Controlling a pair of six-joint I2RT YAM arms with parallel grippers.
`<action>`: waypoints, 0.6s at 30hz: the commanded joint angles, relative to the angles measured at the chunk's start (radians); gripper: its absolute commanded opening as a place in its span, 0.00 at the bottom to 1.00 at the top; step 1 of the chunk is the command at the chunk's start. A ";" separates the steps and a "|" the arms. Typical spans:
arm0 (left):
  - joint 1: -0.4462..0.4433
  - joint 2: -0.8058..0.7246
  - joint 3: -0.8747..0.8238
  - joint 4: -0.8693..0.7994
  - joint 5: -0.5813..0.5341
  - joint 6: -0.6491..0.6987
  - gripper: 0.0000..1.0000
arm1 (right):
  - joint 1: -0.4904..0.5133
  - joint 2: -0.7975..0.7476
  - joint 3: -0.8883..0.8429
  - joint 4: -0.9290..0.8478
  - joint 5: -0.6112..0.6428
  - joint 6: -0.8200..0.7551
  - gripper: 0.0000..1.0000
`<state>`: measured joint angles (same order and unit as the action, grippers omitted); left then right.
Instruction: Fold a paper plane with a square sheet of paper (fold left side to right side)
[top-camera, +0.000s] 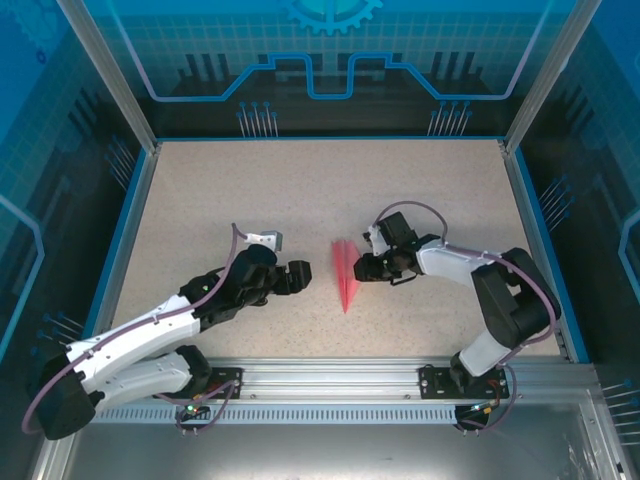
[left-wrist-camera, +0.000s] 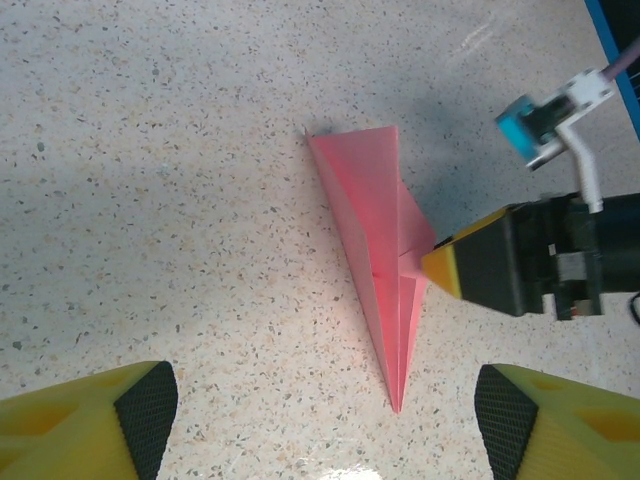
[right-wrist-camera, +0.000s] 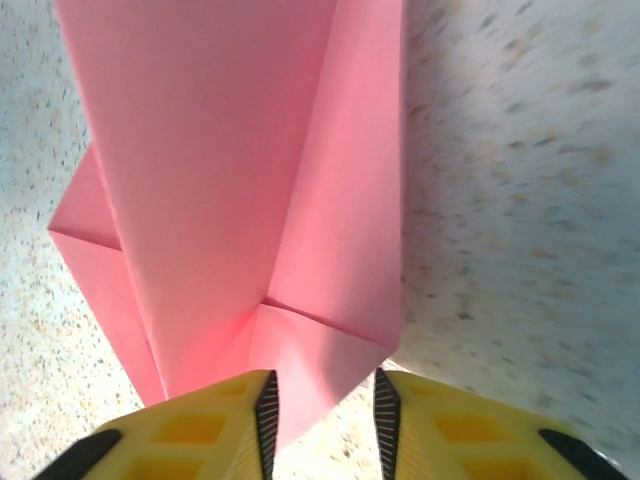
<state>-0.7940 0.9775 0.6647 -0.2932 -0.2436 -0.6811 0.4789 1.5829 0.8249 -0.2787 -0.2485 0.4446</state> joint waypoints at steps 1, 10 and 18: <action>-0.001 0.000 0.012 -0.009 -0.020 -0.003 0.82 | 0.023 -0.093 0.072 -0.173 0.136 -0.023 0.40; 0.000 -0.018 -0.018 0.024 -0.016 -0.003 0.90 | 0.174 -0.053 0.124 -0.207 0.133 0.082 0.54; 0.002 -0.048 -0.039 0.016 -0.025 -0.003 0.91 | 0.204 0.041 0.160 -0.213 0.146 0.105 0.54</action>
<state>-0.7940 0.9497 0.6415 -0.2863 -0.2470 -0.6811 0.6628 1.6077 0.9466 -0.4633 -0.1165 0.5247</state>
